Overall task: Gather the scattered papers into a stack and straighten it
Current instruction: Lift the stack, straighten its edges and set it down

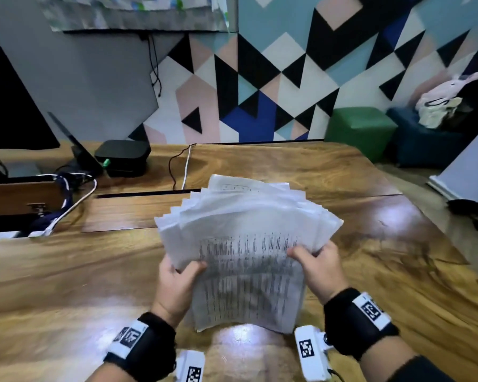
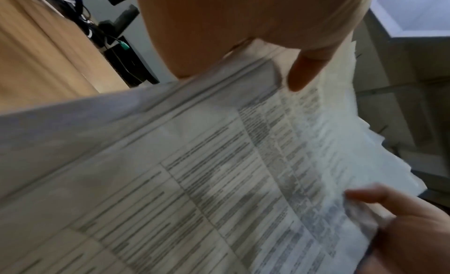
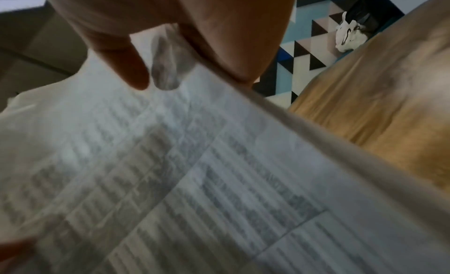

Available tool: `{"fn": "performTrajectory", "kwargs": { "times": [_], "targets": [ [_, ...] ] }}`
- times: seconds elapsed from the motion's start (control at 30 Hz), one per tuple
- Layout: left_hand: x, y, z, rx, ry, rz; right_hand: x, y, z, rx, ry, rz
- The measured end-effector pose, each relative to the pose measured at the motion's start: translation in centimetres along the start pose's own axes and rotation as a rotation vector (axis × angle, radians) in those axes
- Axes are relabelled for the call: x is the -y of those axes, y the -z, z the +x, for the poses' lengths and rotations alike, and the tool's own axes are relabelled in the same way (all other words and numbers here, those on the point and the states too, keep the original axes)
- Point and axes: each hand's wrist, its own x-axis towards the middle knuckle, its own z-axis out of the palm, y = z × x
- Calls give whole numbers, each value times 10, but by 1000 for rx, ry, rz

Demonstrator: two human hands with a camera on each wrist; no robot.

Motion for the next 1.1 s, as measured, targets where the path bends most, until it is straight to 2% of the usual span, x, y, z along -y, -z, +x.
{"fn": "performTrajectory", "kwargs": {
  "times": [0.07,0.17,0.23,0.3,0.4,0.47,0.57,0.67,0.77,0.87,0.93,1.0,1.1],
  "targets": [
    [3,-10,-4,-41,12,33,-7,-10,-1,-53,-41,7],
    [-13,-11,3,-114,-57,-32,9,-12,4,-97,7,90],
    [-24,0,8,-62,-131,-80,21,-4,7,-72,88,130],
    [-24,8,6,59,-79,-112,24,3,8,-16,118,135],
    [-9,9,-7,197,87,5,5,0,5,63,46,61],
    [0,4,-9,185,108,107,-13,-2,7,77,-14,-5],
    [3,1,1,92,90,102,-35,12,17,45,-71,-18],
    [-7,0,8,19,175,-116,-56,33,18,32,-248,40],
    [-7,-4,10,-55,380,-365,-72,37,4,99,-539,269],
    [11,-11,4,-73,563,-464,-81,23,-16,114,-788,604],
    [26,-12,-6,-88,661,-481,-87,15,-27,113,-849,737],
    [42,-10,-16,-122,711,-469,-94,11,-34,127,-883,733],
    [60,-2,-31,-149,769,-418,-106,19,-36,141,-990,539]
  ]
}}
